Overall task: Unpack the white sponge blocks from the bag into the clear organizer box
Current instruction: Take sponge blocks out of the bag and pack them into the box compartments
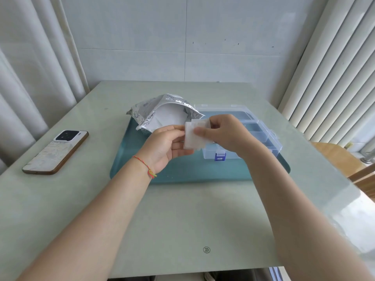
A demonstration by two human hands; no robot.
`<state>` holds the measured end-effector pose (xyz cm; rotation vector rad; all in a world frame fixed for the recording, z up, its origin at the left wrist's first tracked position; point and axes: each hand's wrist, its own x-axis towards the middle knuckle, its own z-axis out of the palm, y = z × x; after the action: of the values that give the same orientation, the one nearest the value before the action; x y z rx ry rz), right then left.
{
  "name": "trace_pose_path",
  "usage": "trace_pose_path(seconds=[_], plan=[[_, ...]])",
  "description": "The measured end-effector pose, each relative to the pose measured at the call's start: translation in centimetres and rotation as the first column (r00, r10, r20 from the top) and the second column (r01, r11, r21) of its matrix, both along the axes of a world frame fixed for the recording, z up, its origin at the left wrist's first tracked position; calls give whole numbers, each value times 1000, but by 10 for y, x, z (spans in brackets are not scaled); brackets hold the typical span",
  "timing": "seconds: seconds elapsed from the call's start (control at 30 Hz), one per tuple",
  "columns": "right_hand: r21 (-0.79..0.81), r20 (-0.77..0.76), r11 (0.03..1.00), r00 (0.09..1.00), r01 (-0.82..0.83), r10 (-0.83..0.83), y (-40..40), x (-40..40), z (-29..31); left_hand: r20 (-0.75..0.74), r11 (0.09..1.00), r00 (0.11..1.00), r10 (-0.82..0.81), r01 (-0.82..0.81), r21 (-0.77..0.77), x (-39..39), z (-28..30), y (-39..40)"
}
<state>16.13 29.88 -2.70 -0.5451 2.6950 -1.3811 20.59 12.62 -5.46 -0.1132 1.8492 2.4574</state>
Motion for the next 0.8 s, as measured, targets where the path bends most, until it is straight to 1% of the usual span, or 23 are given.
trace_pose_path(seconds=[0.1,0.17,0.23,0.37,0.57,0.8], plan=[[-2,-27,1000,999,26,-26,-3,2,0,-8,999,1000,-1,1,54,0,1,2],[-6,-28,999,999,33,-33,-5,2,0,-36,1000,999,12,-11,27,0,-1,3],[-10,-14,999,999,31,-31,-4,2,1,-45,999,998,33,-33,6,0,-4,2],[-24,36,999,999,-22,23,0,3,5,-37,998,998,57,-56,38,-3,-4,-1],[-95,76,995,997,-27,34,3,1,3,-17,996,1000,11,-10,89,-3,-5,-4],[-157,120,984,988,-80,99,4,0,3,7,989,998,-57,55,138,-2,-2,-7]])
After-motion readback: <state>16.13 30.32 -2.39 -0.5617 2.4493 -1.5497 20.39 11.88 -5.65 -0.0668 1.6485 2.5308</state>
